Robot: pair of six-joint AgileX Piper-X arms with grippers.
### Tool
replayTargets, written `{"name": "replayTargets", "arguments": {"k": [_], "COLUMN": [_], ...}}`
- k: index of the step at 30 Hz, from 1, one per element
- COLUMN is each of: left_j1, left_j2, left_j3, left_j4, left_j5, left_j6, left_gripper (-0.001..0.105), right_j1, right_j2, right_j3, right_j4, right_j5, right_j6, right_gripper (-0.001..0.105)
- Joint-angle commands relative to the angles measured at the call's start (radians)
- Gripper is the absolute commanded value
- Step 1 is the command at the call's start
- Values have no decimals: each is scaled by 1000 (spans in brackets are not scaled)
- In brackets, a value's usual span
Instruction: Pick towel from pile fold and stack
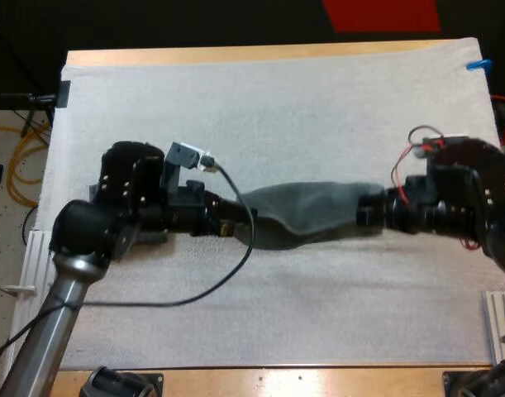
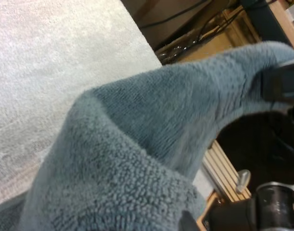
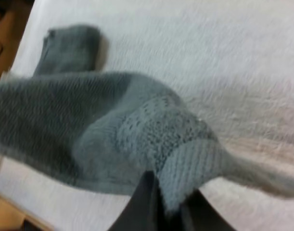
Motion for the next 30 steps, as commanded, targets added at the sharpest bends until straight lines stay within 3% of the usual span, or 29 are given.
{"name": "replayTargets", "arguments": {"k": [1, 8, 16, 21, 26, 30], "left_j1": [-10, -81, -231, -295, -286, -247], "left_j2": [-31, -130, -210, -213, -177, -104], "left_j3": [-7, -7, -7, 1, 90, 168], "left_j4": [13, 74, 209, 220, 175, 21], "left_j5": [5, -13, -209, -317, -472, -479], "left_j6": [-11, -38, -62, -75, -52, -38], "left_gripper": [0, 0, 0, 0, 0, 0], "right_j1": [24, 136, 236, 247, 244, 204], "right_j2": [-22, -66, -124, -124, -111, -43], "right_j3": [-11, -11, -11, 20, 164, 272], "right_j4": [36, 97, 203, 285, 132, -40], "right_j5": [-15, -23, -23, -25, 6, 13], "right_j6": [-10, 50, 154, 152, 145, 145], "right_gripper": [0, 0, 0, 0, 0, 0]}}
